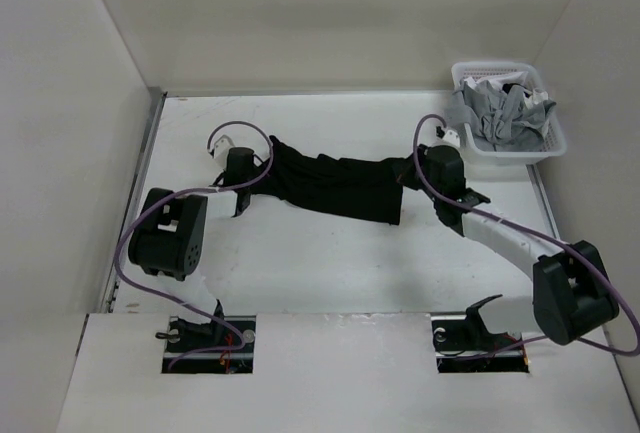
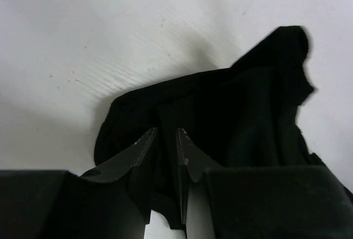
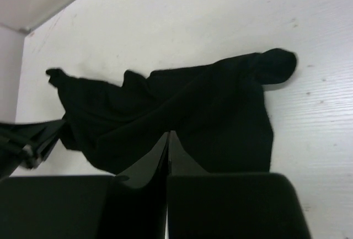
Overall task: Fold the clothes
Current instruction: Flatten the tank top out, then fold the tank top
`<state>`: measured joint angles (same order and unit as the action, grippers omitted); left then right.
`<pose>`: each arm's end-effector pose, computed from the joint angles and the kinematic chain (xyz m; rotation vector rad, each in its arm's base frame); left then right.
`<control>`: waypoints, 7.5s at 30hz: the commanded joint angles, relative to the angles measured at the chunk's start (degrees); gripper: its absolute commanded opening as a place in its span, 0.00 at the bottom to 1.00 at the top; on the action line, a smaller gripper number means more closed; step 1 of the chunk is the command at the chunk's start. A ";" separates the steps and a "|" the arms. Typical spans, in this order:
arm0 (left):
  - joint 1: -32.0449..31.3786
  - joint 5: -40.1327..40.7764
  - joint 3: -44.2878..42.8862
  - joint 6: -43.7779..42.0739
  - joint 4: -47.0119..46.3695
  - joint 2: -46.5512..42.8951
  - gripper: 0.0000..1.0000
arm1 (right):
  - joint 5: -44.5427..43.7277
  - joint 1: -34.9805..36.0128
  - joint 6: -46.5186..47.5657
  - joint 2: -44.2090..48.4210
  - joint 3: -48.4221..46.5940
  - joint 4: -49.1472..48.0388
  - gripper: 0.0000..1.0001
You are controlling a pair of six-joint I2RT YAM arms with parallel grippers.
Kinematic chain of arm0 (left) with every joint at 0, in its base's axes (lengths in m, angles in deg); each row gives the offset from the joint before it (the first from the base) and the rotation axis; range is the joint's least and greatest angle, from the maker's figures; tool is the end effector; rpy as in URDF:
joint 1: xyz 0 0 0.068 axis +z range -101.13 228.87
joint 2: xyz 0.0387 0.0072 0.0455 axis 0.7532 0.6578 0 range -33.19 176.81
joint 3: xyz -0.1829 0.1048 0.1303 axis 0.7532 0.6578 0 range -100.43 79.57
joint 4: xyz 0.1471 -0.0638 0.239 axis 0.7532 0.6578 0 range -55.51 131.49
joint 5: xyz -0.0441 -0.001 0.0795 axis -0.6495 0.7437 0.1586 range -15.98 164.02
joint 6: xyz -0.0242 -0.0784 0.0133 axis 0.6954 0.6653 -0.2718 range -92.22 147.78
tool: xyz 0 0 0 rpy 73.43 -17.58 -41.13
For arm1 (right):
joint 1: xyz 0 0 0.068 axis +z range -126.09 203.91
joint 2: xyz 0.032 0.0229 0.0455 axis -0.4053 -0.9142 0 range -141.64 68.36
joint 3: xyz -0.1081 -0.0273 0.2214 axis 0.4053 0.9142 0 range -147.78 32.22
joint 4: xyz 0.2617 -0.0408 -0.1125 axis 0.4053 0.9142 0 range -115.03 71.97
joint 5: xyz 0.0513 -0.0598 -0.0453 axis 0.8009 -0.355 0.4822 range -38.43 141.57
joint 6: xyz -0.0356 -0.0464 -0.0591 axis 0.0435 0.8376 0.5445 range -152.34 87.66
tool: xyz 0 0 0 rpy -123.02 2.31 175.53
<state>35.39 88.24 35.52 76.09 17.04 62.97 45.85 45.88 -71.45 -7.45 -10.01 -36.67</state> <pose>0.3731 -0.0711 0.0896 -0.7854 2.0292 -0.3522 0.3345 0.1272 0.1888 0.3647 1.9673 0.6000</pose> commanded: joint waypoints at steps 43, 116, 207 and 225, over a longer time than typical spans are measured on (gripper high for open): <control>2.53 -3.85 -3.50 2.75 -8.47 5.98 0.02 | 2.55 7.51 2.90 -5.23 0.84 -7.34 0.27; -4.32 -1.74 2.94 5.92 8.92 -51.58 0.00 | -15.19 9.87 3.50 33.25 -8.71 26.73 0.00; -1.52 18.49 -0.83 -2.00 7.45 -33.01 0.00 | 1.04 6.39 7.56 10.98 -9.42 14.73 0.00; 7.19 4.59 -20.08 -2.27 4.46 0.82 0.35 | 5.63 -6.12 5.80 -29.06 -37.42 11.21 0.42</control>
<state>42.15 94.40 7.43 72.51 23.88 72.39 51.95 37.71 -65.57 -42.90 -51.37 -21.15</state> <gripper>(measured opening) 0.361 0.413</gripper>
